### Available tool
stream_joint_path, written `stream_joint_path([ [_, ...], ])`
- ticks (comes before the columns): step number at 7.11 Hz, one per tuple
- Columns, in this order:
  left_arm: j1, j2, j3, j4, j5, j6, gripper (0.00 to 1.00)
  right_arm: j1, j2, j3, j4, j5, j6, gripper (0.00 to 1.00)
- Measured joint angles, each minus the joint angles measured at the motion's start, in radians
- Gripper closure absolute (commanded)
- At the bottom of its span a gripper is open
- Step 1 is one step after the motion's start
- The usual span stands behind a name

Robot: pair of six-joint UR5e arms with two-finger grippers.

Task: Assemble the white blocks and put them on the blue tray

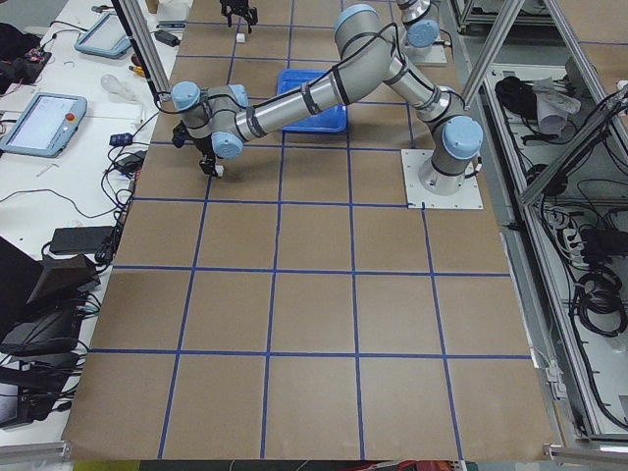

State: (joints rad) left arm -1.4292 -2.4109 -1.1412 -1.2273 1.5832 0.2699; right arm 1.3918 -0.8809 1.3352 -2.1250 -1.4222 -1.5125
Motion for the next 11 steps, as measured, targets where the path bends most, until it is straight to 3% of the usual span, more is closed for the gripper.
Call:
stream_joint_path([
  [1, 0.000, 0.000, 0.002, 0.006, 0.000, 0.002, 0.69, -0.031, 0.018, -0.004, 0.000, 0.062, -0.093, 0.07],
  [2, 0.001, 0.000, 0.004, 0.016, 0.001, 0.003, 0.74, -0.064, 0.034, -0.005, 0.003, 0.123, -0.155, 0.07],
  [5, -0.004, 0.032, 0.002, 0.000, -0.008, -0.003, 0.76, -0.123, 0.062, -0.006, 0.049, 0.262, -0.244, 0.07],
  [7, -0.039, 0.118, -0.023, -0.107, -0.010, -0.035, 0.77, -0.138, 0.065, -0.006, 0.061, 0.310, -0.257, 0.07],
  [11, -0.174, 0.373, -0.299, -0.157, -0.082, -0.246, 0.86, -0.164, 0.065, -0.007, 0.170, 0.354, -0.397, 0.03],
])
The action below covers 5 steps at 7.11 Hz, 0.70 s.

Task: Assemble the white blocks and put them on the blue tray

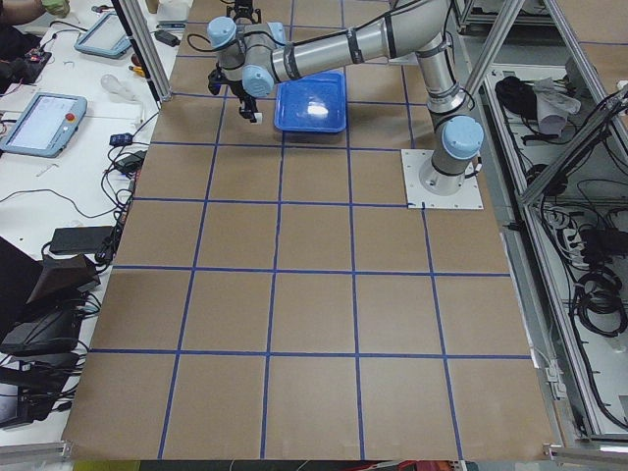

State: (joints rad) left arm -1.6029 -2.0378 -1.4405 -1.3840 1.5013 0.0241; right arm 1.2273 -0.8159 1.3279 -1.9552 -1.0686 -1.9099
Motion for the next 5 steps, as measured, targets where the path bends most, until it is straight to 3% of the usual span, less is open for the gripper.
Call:
stream_joint_path([
  [3, -0.188, 0.108, -0.131, 0.051, -0.015, -0.230, 0.87, -0.010, 0.016, -0.037, 0.019, 0.000, -0.076, 0.00],
  [5, -0.299, 0.117, -0.231, 0.212, -0.013, -0.360, 0.87, -0.011, 0.075, -0.109, 0.051, 0.005, -0.085, 0.00],
])
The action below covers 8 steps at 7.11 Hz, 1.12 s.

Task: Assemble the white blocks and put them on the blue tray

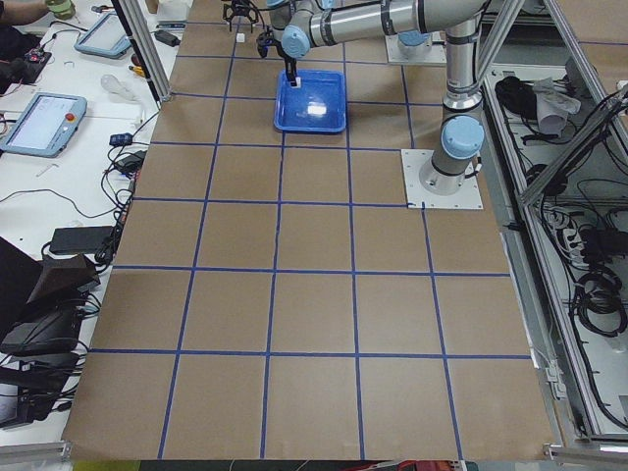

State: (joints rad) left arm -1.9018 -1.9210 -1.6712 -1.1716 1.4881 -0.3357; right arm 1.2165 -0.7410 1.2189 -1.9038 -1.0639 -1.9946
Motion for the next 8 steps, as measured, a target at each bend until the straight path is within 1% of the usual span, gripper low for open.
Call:
stream_joint_path([
  [1, -0.023, -0.005, -0.071, 0.114, -0.001, -0.025, 0.86, 0.000, 0.018, -0.019, 0.042, 0.008, -0.001, 0.03],
  [2, -0.034, -0.007, -0.130, 0.200, -0.002, -0.039, 0.86, 0.000, 0.027, -0.026, 0.073, 0.017, -0.002, 0.20],
  [3, -0.040, -0.011, -0.161, 0.242, -0.002, -0.045, 0.86, 0.000, 0.030, -0.028, 0.086, 0.021, -0.005, 0.40],
  [4, -0.043, -0.021, -0.172, 0.258, 0.000, -0.046, 0.86, 0.000, 0.030, -0.029, 0.090, 0.020, -0.016, 0.61],
  [5, -0.045, -0.032, -0.175, 0.264, 0.010, -0.044, 0.86, 0.000, 0.029, -0.029, 0.091, 0.016, -0.027, 0.76],
  [6, -0.049, -0.039, -0.176, 0.265, 0.027, -0.043, 0.83, 0.000, 0.028, -0.030, 0.090, 0.012, -0.032, 0.89],
  [8, -0.054, -0.055, -0.177, 0.265, 0.039, -0.045, 0.70, -0.001, 0.018, -0.032, 0.093, 0.011, -0.031, 0.92],
])
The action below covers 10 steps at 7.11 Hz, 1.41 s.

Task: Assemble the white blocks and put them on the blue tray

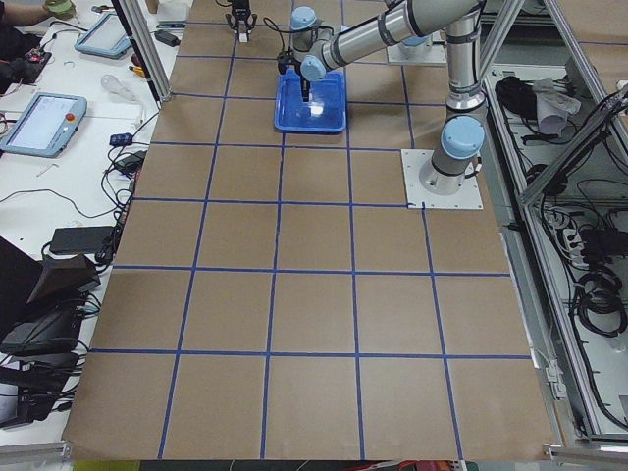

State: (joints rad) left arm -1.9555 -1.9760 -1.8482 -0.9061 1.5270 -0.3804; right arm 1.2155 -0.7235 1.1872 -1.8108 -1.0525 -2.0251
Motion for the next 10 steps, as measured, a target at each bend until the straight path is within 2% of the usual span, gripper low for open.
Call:
stream_joint_path([
  [1, -0.001, -0.007, 0.000, 0.001, -0.001, -0.002, 0.56, 0.001, -0.018, 0.001, 0.017, 0.005, 0.005, 0.92],
  [4, -0.010, -0.032, 0.000, 0.003, -0.009, -0.008, 0.46, 0.045, -0.120, 0.024, 0.196, 0.010, 0.028, 0.90],
  [5, -0.015, -0.038, -0.001, 0.004, -0.009, -0.005, 0.41, 0.071, -0.168, 0.061, 0.245, 0.009, 0.050, 0.90],
  [6, -0.018, -0.039, -0.001, 0.007, -0.008, 0.000, 0.38, 0.098, -0.230, 0.129, 0.267, 0.009, 0.069, 0.90],
  [7, -0.016, -0.032, 0.001, 0.010, -0.007, 0.010, 0.33, 0.123, -0.300, 0.223, 0.257, 0.013, 0.092, 0.90],
  [8, -0.004, -0.010, 0.004, 0.008, -0.005, 0.035, 0.33, 0.150, -0.367, 0.323, 0.219, 0.016, 0.132, 0.90],
  [9, 0.023, 0.017, 0.006, -0.004, -0.007, 0.062, 0.45, 0.189, -0.425, 0.423, 0.153, 0.017, 0.185, 0.90],
  [10, 0.058, 0.039, 0.001, -0.018, -0.031, 0.092, 0.67, 0.232, -0.463, 0.512, 0.060, 0.018, 0.255, 0.90],
])
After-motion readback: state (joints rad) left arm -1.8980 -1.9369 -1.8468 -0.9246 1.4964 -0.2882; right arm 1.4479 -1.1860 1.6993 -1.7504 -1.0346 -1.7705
